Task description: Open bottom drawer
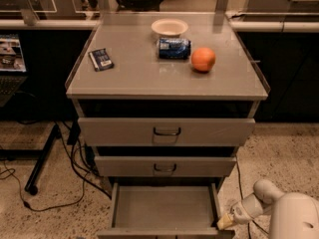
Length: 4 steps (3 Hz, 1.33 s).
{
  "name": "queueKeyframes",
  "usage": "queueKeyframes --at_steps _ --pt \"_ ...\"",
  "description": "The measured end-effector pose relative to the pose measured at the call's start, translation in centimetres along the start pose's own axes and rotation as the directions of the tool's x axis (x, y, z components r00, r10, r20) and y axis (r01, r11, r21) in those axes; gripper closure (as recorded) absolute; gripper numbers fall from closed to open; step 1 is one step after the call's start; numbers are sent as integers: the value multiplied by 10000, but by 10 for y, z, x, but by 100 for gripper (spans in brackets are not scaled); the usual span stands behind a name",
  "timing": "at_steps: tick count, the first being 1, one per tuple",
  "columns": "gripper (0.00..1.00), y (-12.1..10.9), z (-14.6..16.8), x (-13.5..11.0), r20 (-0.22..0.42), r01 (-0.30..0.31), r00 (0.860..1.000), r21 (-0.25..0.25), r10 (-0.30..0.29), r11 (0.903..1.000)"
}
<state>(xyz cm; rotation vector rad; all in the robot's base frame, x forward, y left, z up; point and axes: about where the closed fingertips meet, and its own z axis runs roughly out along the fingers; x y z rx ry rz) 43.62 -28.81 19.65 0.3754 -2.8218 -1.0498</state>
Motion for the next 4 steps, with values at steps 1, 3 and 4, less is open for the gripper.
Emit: queueKeyframes --at_steps 1,3,4 --pt "100 3 -5 11 -184 274 9994 -341 -280 9990" --pt "58 31 -46 -22 -738 667 9946 -865 -731 9940" --pt "27 75 -105 -47 -701 1323 9877 -1026 -1398 9859"
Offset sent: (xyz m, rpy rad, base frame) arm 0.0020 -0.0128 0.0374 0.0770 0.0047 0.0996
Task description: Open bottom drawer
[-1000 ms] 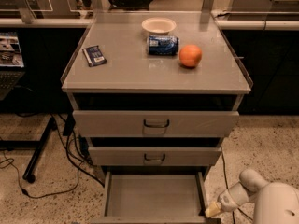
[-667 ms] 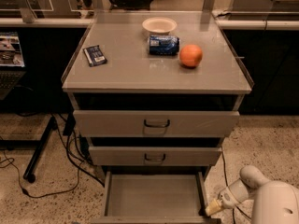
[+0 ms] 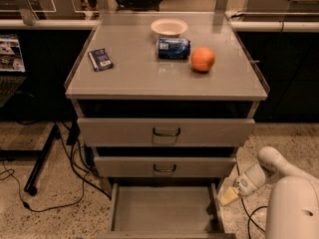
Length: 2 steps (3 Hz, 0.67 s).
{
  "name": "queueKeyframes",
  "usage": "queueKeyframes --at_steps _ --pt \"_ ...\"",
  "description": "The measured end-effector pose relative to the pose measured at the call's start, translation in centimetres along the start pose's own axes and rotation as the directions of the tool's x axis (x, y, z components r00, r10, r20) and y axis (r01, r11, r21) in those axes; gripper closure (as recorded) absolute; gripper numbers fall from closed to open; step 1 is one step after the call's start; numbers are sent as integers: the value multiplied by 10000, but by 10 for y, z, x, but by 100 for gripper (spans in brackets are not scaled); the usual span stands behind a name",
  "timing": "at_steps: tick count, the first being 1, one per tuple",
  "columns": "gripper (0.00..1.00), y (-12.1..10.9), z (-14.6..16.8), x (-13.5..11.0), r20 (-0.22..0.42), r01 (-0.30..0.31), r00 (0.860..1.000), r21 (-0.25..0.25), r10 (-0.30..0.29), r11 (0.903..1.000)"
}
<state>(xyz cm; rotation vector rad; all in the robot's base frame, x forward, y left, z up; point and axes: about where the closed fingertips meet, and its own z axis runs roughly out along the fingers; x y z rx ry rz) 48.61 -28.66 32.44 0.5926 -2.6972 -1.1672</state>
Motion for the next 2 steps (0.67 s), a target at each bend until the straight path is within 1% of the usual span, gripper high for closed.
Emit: queueKeyframes --at_steps 1,2 --pt "4 0 -2 -1 22 19 10000 32 -19 10000" --pt "0 0 -2 -1 22 19 10000 32 -19 10000"
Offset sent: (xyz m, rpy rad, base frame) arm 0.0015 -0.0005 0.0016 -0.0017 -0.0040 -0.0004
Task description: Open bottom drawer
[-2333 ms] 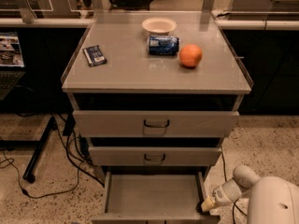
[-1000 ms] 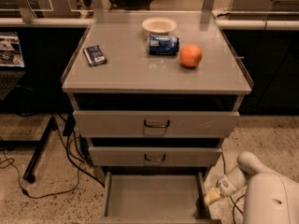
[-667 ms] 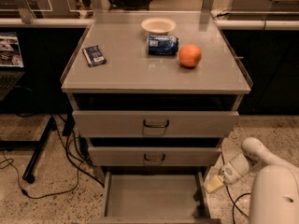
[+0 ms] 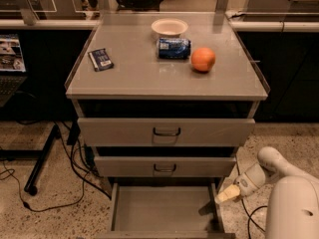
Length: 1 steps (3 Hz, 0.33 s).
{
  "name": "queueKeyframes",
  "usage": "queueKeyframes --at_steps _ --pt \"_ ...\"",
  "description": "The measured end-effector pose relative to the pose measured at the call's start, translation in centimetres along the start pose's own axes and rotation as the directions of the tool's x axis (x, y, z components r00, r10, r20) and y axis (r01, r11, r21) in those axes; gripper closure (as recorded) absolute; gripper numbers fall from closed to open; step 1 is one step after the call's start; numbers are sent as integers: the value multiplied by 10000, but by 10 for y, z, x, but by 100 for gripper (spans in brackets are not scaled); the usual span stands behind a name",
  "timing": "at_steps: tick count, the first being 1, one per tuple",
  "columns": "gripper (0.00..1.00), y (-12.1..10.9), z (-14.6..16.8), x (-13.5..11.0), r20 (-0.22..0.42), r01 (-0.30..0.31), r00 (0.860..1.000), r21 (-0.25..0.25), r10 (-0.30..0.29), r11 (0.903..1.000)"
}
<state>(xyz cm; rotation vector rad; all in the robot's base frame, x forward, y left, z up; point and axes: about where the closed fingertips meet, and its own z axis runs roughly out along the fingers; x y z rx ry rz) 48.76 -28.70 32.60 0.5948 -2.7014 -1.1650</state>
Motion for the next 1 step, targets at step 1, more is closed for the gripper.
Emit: queueKeyframes --at_steps 1 --pt "0 0 0 0 0 0 10000 0 0 10000"
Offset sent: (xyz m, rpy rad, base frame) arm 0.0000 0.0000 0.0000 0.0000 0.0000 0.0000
